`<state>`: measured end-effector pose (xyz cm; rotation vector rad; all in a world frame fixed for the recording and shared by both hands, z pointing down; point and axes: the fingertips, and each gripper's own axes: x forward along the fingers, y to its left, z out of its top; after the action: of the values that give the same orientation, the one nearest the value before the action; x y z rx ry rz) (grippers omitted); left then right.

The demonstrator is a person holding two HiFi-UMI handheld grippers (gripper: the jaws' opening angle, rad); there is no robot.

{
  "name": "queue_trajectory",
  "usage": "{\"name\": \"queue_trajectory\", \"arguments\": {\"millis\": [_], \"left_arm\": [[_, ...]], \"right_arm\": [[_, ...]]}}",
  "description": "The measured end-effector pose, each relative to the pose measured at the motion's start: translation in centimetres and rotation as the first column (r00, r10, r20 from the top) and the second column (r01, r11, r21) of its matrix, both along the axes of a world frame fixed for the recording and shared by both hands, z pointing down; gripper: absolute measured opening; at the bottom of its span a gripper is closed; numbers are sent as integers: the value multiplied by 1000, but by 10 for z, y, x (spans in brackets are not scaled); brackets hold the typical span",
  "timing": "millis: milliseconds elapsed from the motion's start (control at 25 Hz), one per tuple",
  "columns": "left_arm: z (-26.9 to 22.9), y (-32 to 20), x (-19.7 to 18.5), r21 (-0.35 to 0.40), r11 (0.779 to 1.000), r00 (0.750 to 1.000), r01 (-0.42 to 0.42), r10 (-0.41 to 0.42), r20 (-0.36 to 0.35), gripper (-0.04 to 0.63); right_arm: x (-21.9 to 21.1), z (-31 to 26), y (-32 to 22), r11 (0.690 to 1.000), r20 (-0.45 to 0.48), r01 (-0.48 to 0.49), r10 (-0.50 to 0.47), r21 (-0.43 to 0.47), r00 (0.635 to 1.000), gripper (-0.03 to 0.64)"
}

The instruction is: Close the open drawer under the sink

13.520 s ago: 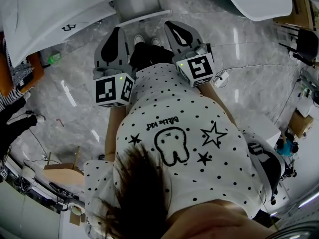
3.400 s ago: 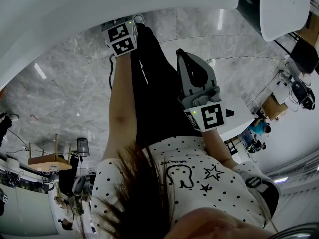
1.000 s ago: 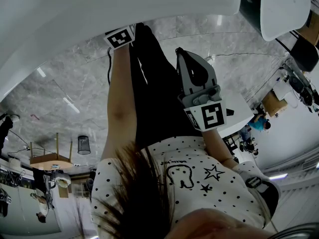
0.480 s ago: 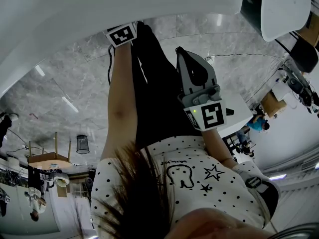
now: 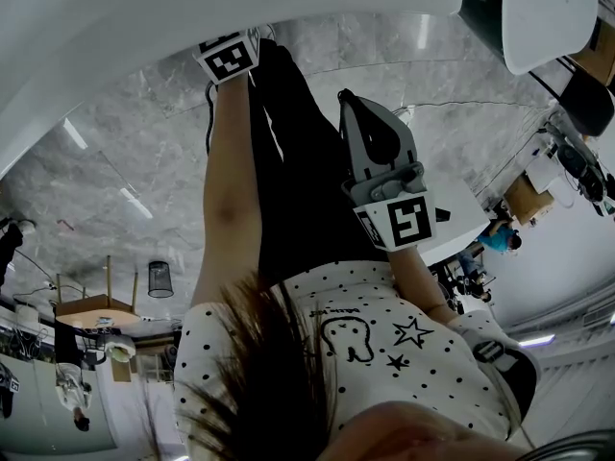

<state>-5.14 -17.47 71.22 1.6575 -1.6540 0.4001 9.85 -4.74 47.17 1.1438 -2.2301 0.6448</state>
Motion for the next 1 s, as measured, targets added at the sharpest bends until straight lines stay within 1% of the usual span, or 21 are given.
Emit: {"name": "queue_trajectory", "arguments": {"millis": [240, 360, 560, 720, 1000], "left_arm": [[-5, -1, 5, -20, 1000, 1000, -24, 24, 13, 147], [-9, 6, 6, -8, 1000, 1000, -12, 12, 8, 146], [-31, 16, 10, 24, 1000, 1000, 1, -1, -4, 146], [-40, 24, 13, 46, 999, 1000, -17, 16, 14, 81], [-58, 28, 11, 62, 998, 999, -29, 27, 29, 40]], "right_arm": [[2, -5, 3, 1000, 30, -10, 10, -6, 999, 15], [2, -7, 3, 1000, 33, -10, 10, -3, 999, 15], [4, -11, 7, 1000, 41, -4, 4, 3, 999, 15], [0, -10, 12, 1000, 52, 4, -4, 5, 999, 15], [-5, -19, 12, 1000, 73, 9, -11, 23, 997, 15]]}}
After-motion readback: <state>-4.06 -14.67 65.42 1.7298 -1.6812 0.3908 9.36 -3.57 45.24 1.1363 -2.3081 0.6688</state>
